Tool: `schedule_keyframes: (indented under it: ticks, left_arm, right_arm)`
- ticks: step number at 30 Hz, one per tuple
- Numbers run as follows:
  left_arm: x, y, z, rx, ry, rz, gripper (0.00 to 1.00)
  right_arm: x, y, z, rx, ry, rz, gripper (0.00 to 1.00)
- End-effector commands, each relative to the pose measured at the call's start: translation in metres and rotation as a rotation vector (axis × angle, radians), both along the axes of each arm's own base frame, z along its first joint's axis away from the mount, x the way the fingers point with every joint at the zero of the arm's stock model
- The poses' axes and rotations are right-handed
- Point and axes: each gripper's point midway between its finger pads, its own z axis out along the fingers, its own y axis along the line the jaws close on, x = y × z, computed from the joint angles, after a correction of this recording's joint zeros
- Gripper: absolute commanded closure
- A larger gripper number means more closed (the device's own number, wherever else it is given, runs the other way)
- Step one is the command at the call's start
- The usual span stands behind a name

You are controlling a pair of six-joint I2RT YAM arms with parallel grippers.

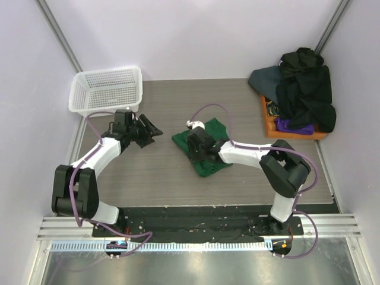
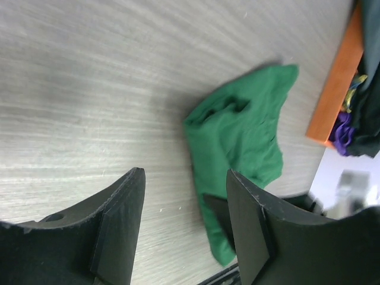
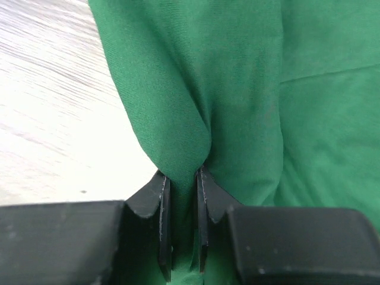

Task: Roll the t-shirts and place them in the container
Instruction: Roll the T-shirt to the center of the board.

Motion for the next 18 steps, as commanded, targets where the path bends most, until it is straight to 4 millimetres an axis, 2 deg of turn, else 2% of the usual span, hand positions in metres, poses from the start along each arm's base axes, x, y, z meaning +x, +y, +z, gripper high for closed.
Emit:
schedule_keyframes:
  ticks: [1,2,3,4,5,6,8,9,11,12,14,15,17,18]
  left_arm:
    - [0.000,-0.020,0.019,-0.052,-0.101,-0.060,0.40]
    - [-0.001,-0.023,0.019,-0.055,-0.109,-0.069,0.40]
    - [-0.003,-0.027,0.018,-0.056,-0.114,-0.078,0.40]
    - [-0.003,-0.030,0.017,-0.060,-0.125,-0.086,0.40]
    - [-0.006,-0.038,0.016,-0.062,-0.129,-0.108,0.40]
    - [-0.008,-0.041,0.015,-0.063,-0.129,-0.117,0.41]
    - [-0.008,-0.050,0.015,-0.069,-0.152,-0.138,0.41]
    - [-0.007,-0.052,0.014,-0.071,-0.155,-0.141,0.42]
    - [-0.006,-0.057,0.015,-0.076,-0.168,-0.149,0.43]
    - [-0.008,-0.061,0.014,-0.080,-0.166,-0.165,0.43]
    - [-0.007,-0.066,0.016,-0.088,-0.183,-0.176,0.44]
    - [-0.009,-0.071,0.018,-0.092,-0.189,-0.189,0.45]
    - [-0.008,-0.077,0.020,-0.099,-0.203,-0.204,0.46]
    - [-0.008,-0.080,0.022,-0.101,-0.208,-0.215,0.49]
  right_arm:
    - [-0.020,0.034,0.018,0.360,0.147,0.114,0.99]
    - [-0.015,0.039,0.026,0.426,0.132,0.123,0.99]
    - [-0.021,0.035,0.019,0.471,0.183,0.098,0.99]
    - [-0.022,0.032,0.021,0.529,0.216,0.106,0.99]
    - [-0.015,0.036,0.030,0.609,0.196,0.114,0.99]
    - [-0.020,0.030,0.022,0.639,0.226,0.102,0.99]
    - [-0.016,0.029,0.032,0.756,0.240,0.098,0.99]
    - [-0.020,0.025,0.024,0.762,0.259,0.087,0.99]
    - [-0.018,0.023,0.026,0.802,0.279,0.086,0.99]
    - [-0.021,0.020,0.017,0.820,0.312,0.069,0.99]
    - [-0.015,0.018,0.026,0.911,0.332,0.062,0.99]
    - [-0.017,0.014,0.017,0.926,0.359,0.043,0.99]
    - [-0.011,0.012,0.023,0.989,0.370,0.026,0.99]
    - [-0.013,0.010,0.015,0.998,0.397,0.016,0.99]
